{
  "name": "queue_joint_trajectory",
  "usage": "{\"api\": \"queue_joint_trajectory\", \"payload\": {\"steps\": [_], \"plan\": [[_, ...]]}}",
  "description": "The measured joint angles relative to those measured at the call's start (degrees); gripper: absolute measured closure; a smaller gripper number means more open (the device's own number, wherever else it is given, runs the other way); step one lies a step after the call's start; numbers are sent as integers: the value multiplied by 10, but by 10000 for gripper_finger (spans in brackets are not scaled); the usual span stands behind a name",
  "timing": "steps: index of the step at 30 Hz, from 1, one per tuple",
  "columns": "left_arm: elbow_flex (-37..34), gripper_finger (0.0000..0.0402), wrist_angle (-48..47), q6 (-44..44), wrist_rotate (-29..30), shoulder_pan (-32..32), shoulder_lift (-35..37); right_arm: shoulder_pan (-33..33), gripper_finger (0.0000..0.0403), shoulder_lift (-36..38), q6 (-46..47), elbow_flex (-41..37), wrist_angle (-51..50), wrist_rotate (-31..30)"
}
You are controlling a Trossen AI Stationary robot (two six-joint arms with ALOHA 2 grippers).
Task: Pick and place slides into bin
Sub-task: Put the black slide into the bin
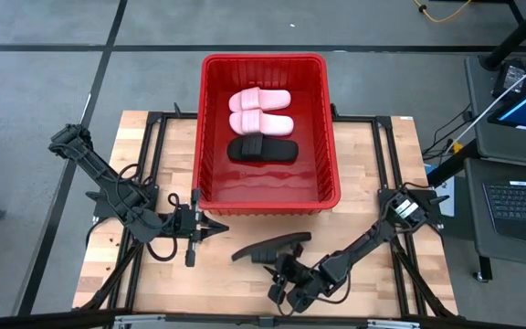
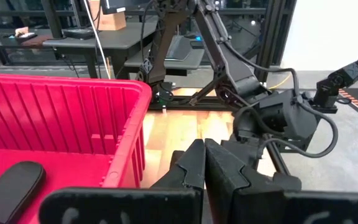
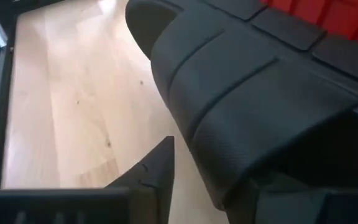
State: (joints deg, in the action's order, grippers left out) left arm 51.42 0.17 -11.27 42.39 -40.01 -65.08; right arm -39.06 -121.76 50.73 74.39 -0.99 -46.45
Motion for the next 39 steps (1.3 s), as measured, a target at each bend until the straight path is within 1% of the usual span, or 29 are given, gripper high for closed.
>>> {"api": "queue_joint_trajectory", "payload": {"steps": [2,5,6,7,12,16,20,24,28,30,33,37,39], "plan": [[0,400,0,0,0,0,0,3,315,0,3,0,1,-1],[0,400,0,9,0,0,0,7,371,0,35,0,6,-3],[0,400,0,17,0,0,0,8,383,0,48,0,9,-4],[0,400,0,23,0,0,0,8,386,0,59,0,15,-4],[0,400,0,30,0,0,0,8,386,3,57,-1,83,2],[0,400,1,47,-4,0,1,8,386,28,19,-1,122,0],[0,400,0,60,-2,-4,16,8,386,62,-5,-1,120,-3],[0,400,0,62,14,-5,45,8,386,92,-39,-1,120,-5],[0,400,-1,75,16,-5,81,8,386,126,-75,-1,120,-6],[0,400,-4,76,16,-5,94,8,386,144,-101,-1,132,-22],[0,400,-5,79,16,-5,108,6,386,171,-165,-1,169,-51],[0,400,-23,106,18,-5,117,6,386,203,-275,-1,237,-79],[0,400,-32,113,22,-5,120,6,386,220,-326,-1,249,-82]]}}
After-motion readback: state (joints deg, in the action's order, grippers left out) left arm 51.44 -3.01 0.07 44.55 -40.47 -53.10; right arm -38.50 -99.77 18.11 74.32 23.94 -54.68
